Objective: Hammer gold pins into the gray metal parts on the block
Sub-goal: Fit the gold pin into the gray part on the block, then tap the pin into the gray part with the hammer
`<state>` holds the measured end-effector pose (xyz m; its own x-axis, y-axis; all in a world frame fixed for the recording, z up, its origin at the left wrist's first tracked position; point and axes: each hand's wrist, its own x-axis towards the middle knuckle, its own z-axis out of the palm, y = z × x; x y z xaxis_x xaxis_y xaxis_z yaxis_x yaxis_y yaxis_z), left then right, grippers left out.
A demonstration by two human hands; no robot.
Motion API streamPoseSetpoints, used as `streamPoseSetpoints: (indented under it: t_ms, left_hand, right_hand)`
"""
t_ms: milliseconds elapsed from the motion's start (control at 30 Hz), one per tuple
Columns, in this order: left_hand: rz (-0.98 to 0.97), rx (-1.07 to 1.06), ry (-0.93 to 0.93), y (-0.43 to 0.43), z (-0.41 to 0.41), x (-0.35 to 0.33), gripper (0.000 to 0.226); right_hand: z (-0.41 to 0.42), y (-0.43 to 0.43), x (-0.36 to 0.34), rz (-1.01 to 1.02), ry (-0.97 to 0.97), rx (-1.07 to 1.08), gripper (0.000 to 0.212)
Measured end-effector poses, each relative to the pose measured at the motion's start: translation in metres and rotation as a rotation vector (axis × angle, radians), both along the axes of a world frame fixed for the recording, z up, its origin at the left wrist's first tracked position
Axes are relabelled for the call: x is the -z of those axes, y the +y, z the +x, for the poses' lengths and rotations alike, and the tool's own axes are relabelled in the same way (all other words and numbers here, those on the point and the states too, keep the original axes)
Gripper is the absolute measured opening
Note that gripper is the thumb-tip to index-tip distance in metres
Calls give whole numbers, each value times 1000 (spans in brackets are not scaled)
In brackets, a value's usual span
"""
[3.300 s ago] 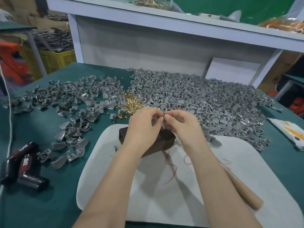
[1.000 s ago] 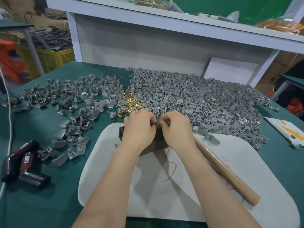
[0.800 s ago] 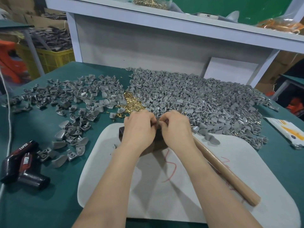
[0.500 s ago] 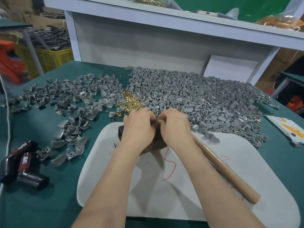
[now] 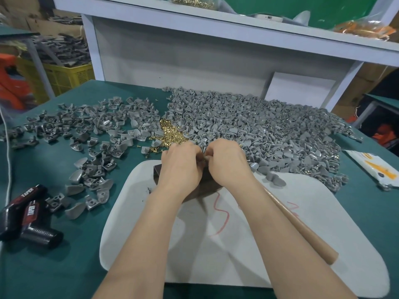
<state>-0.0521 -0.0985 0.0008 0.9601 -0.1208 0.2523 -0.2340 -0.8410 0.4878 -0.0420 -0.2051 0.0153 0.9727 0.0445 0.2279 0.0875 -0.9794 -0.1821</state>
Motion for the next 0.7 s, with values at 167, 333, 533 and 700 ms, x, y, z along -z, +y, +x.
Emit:
streamPoseSetpoints:
  t_ms: [167,333,533,700]
  left_hand:
    - [-8,-2,-5,-1,0,0,16]
    - [-32,-10,-8,0,1,2,13]
    - [-98,-72,6,0,1,5,15]
    - [-109,-72,2,0,2,6,14]
  right_hand:
    - [2,0,-1,29,24,13,11]
    - [2,-3,0,72,21,-4,12]
    - [-7,-41,5,457,-13,45,19]
    - [-13,-64,15,179,273,258,30]
